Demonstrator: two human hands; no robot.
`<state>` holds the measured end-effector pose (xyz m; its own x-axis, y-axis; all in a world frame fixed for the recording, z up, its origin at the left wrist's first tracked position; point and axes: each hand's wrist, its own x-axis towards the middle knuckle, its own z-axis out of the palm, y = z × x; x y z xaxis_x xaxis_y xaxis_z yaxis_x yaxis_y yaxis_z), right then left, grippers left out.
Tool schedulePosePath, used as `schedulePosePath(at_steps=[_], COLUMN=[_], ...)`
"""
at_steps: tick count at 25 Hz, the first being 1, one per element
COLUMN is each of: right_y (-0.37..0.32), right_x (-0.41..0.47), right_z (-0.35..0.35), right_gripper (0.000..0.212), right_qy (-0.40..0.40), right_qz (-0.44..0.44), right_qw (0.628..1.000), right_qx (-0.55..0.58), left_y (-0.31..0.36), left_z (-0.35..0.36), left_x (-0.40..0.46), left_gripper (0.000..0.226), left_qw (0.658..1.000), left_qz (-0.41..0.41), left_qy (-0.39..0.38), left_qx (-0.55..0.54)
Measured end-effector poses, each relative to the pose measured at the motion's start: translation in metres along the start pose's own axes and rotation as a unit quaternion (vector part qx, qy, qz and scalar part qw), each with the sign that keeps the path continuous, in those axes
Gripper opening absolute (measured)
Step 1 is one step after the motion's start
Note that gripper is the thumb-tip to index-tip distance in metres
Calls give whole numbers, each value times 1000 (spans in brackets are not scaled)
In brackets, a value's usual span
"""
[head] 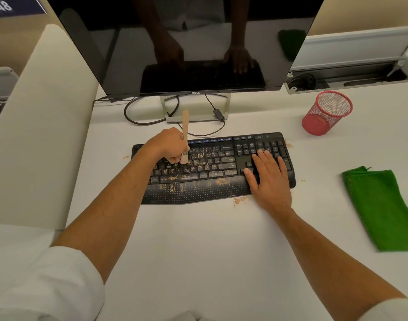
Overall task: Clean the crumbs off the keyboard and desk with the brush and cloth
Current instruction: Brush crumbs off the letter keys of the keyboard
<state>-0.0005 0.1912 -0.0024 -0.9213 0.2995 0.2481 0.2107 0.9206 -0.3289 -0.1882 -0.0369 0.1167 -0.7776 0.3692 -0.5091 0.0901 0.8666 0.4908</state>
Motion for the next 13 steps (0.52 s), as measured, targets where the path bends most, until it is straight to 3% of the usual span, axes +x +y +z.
schedulePosePath(at_steps=[4, 6, 9, 13], right_y=[0, 0, -1, -1], right_x=[0, 0, 0, 0], right_z=[-1, -1, -1, -2], right_gripper=[61, 62, 63, 62], right_qy=[2, 0, -3, -3], right_qz=[-1, 1, 2, 2], right_qw=[1000, 1000, 1000, 1000], right_qx=[1, 2, 4, 3], left_y=[-6, -4, 1, 11], left_z=[7, 14, 22, 12], left_x=[7, 5, 4, 1], left_gripper=[21, 20, 22, 16], left_qw=[985, 976, 985, 999], left_qz=[48, 62, 51, 19], left_qy=[164, 206, 167, 27], left_qx=[-38, -22, 0, -2])
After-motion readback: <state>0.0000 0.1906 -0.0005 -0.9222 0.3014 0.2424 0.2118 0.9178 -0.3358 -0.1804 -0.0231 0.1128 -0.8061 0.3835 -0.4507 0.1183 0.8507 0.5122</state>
